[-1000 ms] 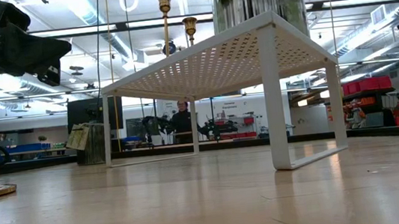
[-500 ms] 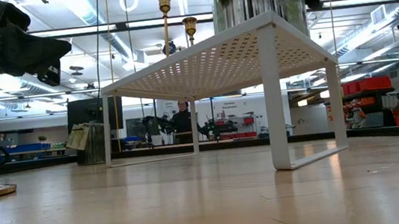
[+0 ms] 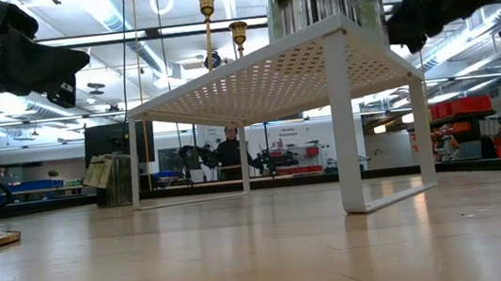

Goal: Pick & Place candle stick holders
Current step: Put the scented candle on the shelf

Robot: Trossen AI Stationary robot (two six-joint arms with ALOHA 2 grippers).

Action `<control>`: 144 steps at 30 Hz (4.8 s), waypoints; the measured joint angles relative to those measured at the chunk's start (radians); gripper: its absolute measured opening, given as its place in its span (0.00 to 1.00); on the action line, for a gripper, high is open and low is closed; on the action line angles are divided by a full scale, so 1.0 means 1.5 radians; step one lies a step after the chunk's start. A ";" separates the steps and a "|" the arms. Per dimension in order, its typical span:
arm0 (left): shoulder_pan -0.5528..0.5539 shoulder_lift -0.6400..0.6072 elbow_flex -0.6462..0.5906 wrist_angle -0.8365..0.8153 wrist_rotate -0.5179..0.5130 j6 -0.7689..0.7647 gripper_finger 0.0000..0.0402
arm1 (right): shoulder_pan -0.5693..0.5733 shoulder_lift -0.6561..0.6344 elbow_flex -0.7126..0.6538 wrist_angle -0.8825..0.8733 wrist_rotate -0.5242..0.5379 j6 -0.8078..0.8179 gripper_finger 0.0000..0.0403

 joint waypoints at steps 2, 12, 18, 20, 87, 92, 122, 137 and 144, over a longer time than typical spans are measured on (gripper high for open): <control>0.000 0.000 0.000 0.000 0.000 0.000 0.06 | 0.003 -0.014 -0.021 0.003 0.000 0.003 0.02; 0.000 0.000 0.000 0.000 0.000 0.000 0.06 | 0.042 -0.067 -0.112 0.083 -0.059 0.002 0.01; 0.000 0.000 0.000 0.000 0.000 0.000 0.06 | 0.061 -0.086 -0.156 0.149 -0.058 0.004 0.01; 0.000 0.000 0.000 0.000 0.000 0.000 0.06 | 0.069 -0.095 -0.167 0.159 -0.058 0.004 0.01; 0.000 0.000 0.000 0.000 0.000 0.000 0.06 | 0.140 -0.418 -0.264 0.048 -0.070 -0.016 0.00; 0.000 0.000 0.000 0.000 0.000 0.000 0.06 | 0.140 -0.418 -0.264 0.048 -0.070 -0.016 0.01; 0.000 0.000 0.000 0.000 0.000 0.000 0.06 | 0.140 -0.416 -0.264 0.048 -0.070 -0.016 0.04; 0.000 0.000 0.000 0.004 0.000 0.007 0.06 | 0.140 -0.416 -0.264 0.048 -0.070 -0.016 0.04; 0.000 0.000 0.000 0.005 0.000 0.008 0.06 | 0.140 -0.416 -0.264 0.048 -0.070 -0.017 0.04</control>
